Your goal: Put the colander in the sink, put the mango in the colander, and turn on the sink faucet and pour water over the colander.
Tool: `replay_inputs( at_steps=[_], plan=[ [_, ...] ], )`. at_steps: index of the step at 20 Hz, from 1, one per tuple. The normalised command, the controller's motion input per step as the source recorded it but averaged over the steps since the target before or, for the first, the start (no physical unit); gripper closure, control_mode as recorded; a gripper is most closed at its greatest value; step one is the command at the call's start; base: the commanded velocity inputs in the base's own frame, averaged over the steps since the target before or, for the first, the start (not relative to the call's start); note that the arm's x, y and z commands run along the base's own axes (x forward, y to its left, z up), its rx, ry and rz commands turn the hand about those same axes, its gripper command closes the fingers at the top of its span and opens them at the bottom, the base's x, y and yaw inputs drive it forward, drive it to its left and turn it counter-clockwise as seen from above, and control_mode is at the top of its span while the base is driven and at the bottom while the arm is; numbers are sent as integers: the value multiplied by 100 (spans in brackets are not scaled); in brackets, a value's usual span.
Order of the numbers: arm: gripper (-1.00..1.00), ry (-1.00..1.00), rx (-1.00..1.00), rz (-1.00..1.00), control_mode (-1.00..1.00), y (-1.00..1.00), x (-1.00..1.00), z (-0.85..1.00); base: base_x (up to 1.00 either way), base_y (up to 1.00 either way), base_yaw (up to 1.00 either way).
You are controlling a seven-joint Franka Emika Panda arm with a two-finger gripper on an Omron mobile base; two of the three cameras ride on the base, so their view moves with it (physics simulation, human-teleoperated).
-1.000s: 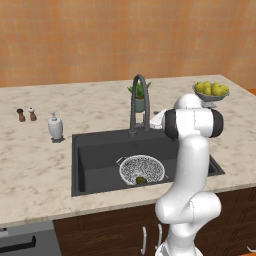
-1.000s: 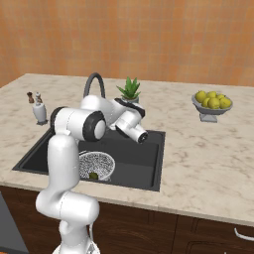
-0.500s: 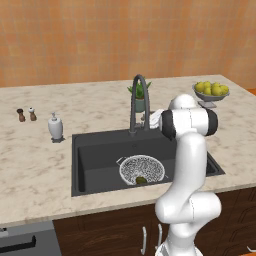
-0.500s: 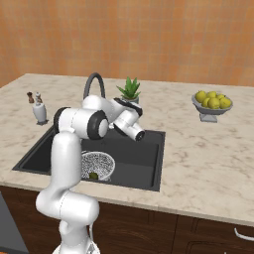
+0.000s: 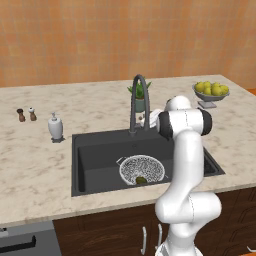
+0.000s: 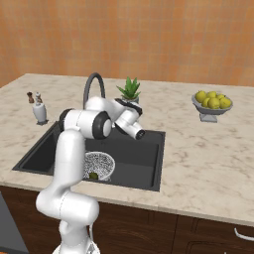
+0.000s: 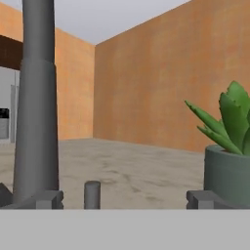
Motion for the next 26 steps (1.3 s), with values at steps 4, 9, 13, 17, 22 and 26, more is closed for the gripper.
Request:
replay_inputs(
  at_steps=[4,9,13,17,22,26],
  plan=[
    [-100,0,0,0,-100,0,18,-20,0,0,0],
    [-100,0,0,0,-100,0,27,-6,0,0,0],
    [-100,0,0,0,-100,0,33,0,0,0,0],
    [-100,0,0,0,-100,2,23,0,0,0,0],
    [100,-2,0,-3,-100,11,17,0,0,0,0],
    [100,-3,-1,-6,-100,4,21,0,0,0,0]
  ],
)
